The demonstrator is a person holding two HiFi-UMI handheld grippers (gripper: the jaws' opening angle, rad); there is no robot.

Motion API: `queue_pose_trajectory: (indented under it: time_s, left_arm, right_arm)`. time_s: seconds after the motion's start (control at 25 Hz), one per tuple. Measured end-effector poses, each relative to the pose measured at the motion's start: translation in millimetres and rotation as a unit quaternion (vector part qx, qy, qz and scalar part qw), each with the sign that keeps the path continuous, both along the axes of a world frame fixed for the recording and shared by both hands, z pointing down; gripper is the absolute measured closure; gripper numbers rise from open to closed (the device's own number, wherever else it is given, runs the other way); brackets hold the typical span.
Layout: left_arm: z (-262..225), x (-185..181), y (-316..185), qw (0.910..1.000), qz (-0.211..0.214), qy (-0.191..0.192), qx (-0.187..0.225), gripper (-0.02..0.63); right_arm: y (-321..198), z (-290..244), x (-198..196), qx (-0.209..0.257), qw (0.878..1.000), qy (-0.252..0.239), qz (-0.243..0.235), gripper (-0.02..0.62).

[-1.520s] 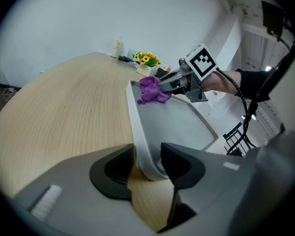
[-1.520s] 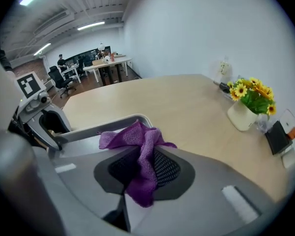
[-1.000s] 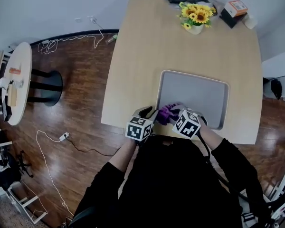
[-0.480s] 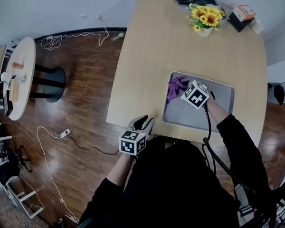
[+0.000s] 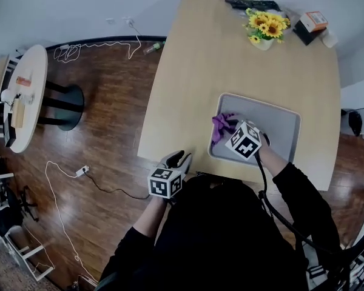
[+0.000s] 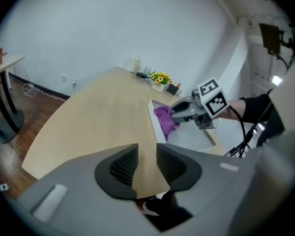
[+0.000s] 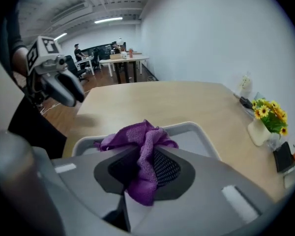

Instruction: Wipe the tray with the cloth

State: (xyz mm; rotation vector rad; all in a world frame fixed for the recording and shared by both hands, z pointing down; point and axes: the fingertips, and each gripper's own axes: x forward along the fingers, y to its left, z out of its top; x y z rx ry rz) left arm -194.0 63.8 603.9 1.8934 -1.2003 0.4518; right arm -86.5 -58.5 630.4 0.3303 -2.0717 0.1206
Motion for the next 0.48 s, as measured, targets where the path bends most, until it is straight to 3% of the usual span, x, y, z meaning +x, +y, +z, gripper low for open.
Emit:
queue_pose_trajectory:
  time_s: [0.16, 0.24, 0.36, 0.48]
  left_arm:
    - [-5.5, 23.8, -13.5, 0.9991, 0.041, -0.001, 0.011, 0.506]
    - [-7.0, 34.4, -19.0, 0.9981, 0.060, -0.007, 0.014, 0.506]
    - [-7.4, 43.5, -27.3, 0.9968, 0.075, -0.020, 0.020, 0.506]
    - [-1.1, 54.0, -36.5, 0.9955, 0.083, -0.041, 0.022, 0.506]
  right_arm:
    - [72.6, 1.1, -8.7, -0.023, 0.998, -0.007, -0.057, 0.518]
    - [94.3, 1.5, -9.4, -0.033, 0.997, -0.017, -0.063, 0.522]
    - [100.4, 0.3, -4.4, -0.035, 0.998, -0.032, -0.043, 0.522]
    - [99.7, 0.3, 24.7, -0.049, 0.998, -0.040, 0.001, 0.522]
